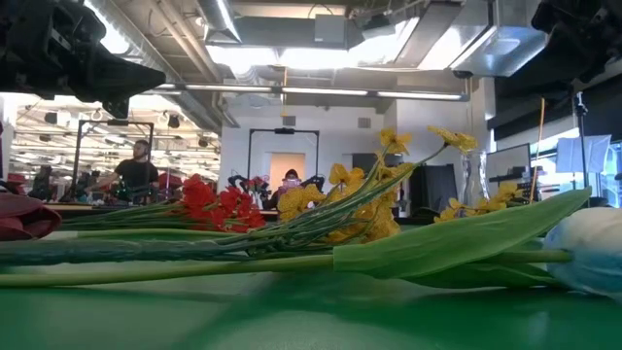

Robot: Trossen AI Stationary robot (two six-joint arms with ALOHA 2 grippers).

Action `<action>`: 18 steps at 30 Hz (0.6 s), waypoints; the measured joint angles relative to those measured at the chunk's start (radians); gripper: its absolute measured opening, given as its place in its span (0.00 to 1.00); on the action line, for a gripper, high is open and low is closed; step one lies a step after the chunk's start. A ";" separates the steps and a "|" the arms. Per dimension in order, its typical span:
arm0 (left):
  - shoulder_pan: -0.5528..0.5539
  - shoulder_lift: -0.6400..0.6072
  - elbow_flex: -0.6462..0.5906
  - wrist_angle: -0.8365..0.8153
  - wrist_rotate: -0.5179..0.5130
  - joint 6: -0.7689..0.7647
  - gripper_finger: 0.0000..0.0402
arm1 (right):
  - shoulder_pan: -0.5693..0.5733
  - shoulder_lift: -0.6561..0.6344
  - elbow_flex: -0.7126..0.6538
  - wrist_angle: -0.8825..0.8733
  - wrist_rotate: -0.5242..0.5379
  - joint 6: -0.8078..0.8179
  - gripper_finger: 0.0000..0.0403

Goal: Sort flowers into vase by color
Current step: Put the top yellow flowers into the transparent vase

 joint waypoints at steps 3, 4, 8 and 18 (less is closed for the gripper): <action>0.000 0.000 0.000 0.000 0.000 0.000 0.00 | 0.000 0.000 0.000 0.005 -0.007 0.006 0.38; 0.000 0.000 0.000 0.000 0.000 0.000 0.00 | 0.000 0.000 0.000 0.011 -0.007 0.005 0.39; 0.000 0.000 0.000 0.000 0.000 0.000 0.00 | 0.000 0.020 0.041 0.000 0.022 0.002 0.40; 0.000 0.000 0.000 0.001 0.000 0.000 0.00 | -0.001 0.143 0.146 -0.198 0.006 0.116 0.40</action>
